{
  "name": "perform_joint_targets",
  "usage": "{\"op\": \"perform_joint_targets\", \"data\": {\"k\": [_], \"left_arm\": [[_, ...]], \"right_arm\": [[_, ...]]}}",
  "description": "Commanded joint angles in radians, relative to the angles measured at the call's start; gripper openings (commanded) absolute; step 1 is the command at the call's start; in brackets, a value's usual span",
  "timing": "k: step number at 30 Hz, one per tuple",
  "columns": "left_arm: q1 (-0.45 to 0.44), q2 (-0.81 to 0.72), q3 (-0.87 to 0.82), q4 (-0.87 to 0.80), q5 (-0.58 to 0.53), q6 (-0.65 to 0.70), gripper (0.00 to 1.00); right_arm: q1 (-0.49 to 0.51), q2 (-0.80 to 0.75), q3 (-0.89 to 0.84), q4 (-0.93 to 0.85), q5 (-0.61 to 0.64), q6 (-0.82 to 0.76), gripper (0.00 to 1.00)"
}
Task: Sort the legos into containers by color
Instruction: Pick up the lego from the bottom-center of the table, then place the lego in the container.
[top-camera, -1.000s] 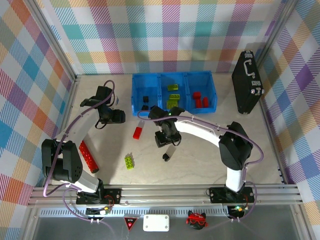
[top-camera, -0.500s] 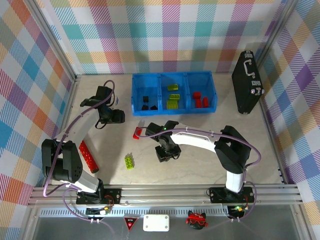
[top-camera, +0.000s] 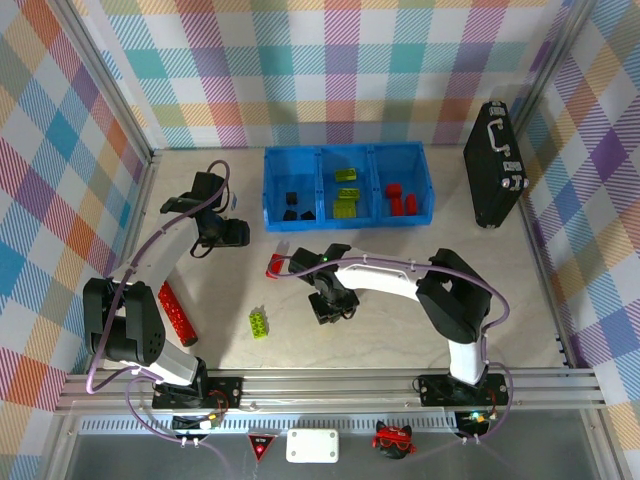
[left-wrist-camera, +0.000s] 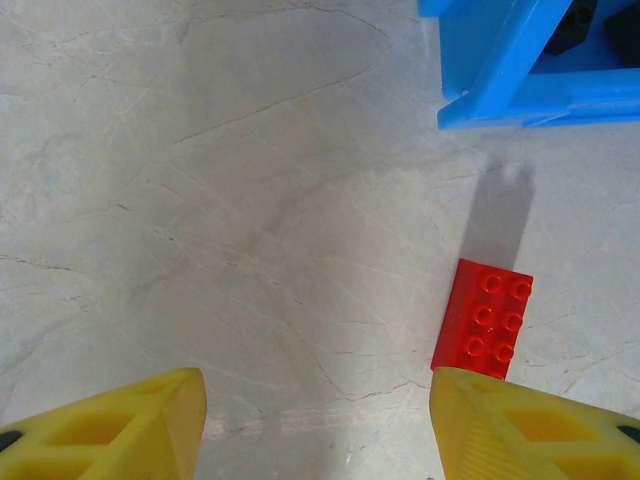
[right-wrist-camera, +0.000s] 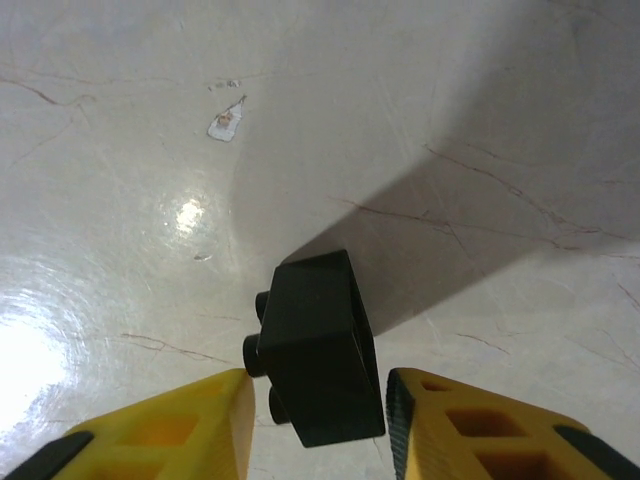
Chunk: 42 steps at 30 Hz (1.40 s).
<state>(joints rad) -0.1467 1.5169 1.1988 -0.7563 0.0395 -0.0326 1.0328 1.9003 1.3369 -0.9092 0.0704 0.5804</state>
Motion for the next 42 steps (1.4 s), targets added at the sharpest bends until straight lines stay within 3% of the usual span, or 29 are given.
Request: {"op": "perform_joint_targets", "data": {"k": [1,8,25,34,42], "left_arm": [[0.016,-0.009,0.004,-0.018,-0.011,0.011,0.61],[0.016,-0.006,0.004,-0.02,-0.015,0.013,0.61],[0.016,0.0,0.005,-0.021,-0.018,0.017,0.61],[0.016,-0.001,0.005,-0.021,-0.013,0.018,0.61],[0.016,-0.003,0.005,-0.018,0.002,0.015,0.61]], "right_arm": [[0.003,0.013,0.01,0.001,0.003,0.001,0.37],[0.004,0.006,0.016,-0.008,0.003,0.009,0.3],[0.003,-0.005,0.082,-0.038,0.041,-0.004,0.29],[-0.011,0.057,0.254,-0.075,0.077,-0.054,0.29],[-0.062,0.162,0.535,-0.135,0.125,-0.121,0.29]]}}
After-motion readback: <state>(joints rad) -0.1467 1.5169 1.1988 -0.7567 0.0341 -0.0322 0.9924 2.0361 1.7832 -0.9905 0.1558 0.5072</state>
